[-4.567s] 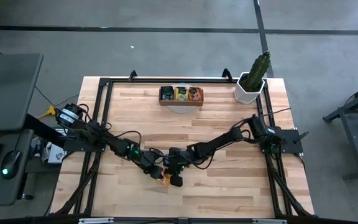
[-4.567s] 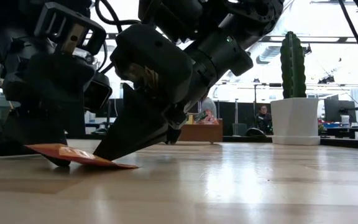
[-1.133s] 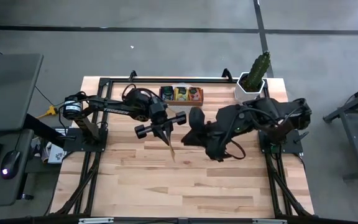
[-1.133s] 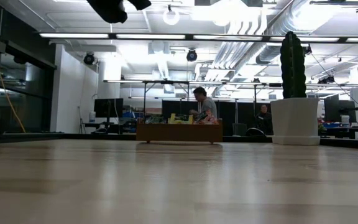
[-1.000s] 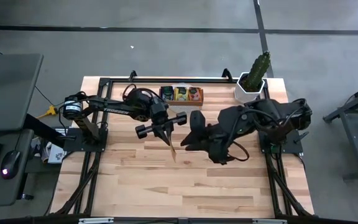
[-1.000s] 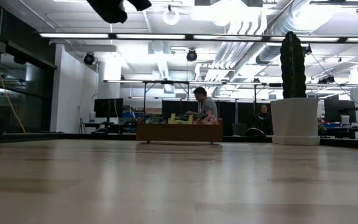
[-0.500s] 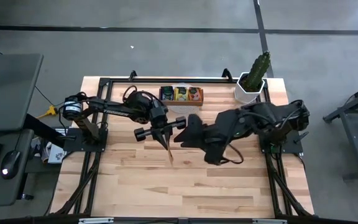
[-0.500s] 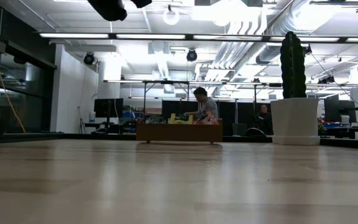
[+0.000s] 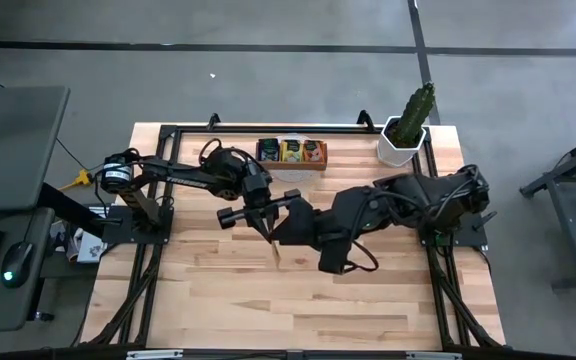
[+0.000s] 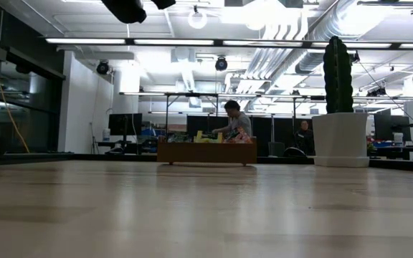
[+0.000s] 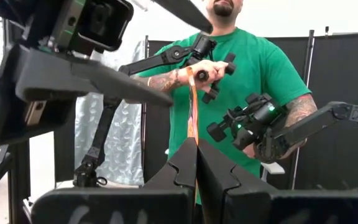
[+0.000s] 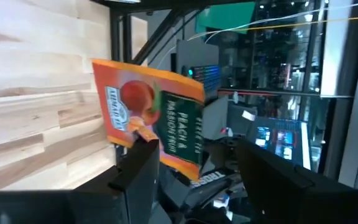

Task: Pick & Place Tea
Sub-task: Put the orange tea bag in the right compartment of the organizer

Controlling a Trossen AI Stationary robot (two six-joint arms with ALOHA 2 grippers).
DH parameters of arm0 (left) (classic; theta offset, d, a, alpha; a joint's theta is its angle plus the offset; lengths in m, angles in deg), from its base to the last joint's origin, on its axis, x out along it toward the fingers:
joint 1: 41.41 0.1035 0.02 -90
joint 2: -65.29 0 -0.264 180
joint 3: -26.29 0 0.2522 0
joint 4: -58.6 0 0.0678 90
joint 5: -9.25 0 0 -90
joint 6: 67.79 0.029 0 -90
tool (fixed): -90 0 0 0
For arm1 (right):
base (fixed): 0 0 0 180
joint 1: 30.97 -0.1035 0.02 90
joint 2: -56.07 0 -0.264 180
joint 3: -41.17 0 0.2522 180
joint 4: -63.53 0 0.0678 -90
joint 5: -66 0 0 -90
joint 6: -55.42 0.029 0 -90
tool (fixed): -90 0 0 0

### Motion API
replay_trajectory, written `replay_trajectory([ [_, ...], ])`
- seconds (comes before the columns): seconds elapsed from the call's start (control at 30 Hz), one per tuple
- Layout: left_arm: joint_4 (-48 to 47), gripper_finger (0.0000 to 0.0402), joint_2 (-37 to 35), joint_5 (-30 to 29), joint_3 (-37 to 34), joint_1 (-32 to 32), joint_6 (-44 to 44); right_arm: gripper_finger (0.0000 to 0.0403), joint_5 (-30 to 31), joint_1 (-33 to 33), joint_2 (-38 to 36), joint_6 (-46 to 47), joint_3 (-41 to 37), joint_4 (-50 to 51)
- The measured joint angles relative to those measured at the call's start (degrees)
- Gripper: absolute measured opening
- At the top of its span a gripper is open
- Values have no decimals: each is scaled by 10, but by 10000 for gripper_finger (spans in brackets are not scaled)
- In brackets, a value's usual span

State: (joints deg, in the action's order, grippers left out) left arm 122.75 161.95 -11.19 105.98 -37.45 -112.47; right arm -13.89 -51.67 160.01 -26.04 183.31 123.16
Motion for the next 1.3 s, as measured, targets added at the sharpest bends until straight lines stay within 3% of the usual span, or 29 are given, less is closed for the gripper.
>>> replay_trajectory([
  [0.63,-6,0,0,2,0,0,-1,178,-48,2,16,5,0,-6],
  [0.83,-44,0,0,5,0,0,22,127,-61,4,19,35,0,-11],
  [1.07,-50,0,0,5,0,0,26,16,-43,1,18,57,0,-19],
  [1.3,-50,0,0,6,0,0,26,3,-45,0,18,106,0,-19],
])
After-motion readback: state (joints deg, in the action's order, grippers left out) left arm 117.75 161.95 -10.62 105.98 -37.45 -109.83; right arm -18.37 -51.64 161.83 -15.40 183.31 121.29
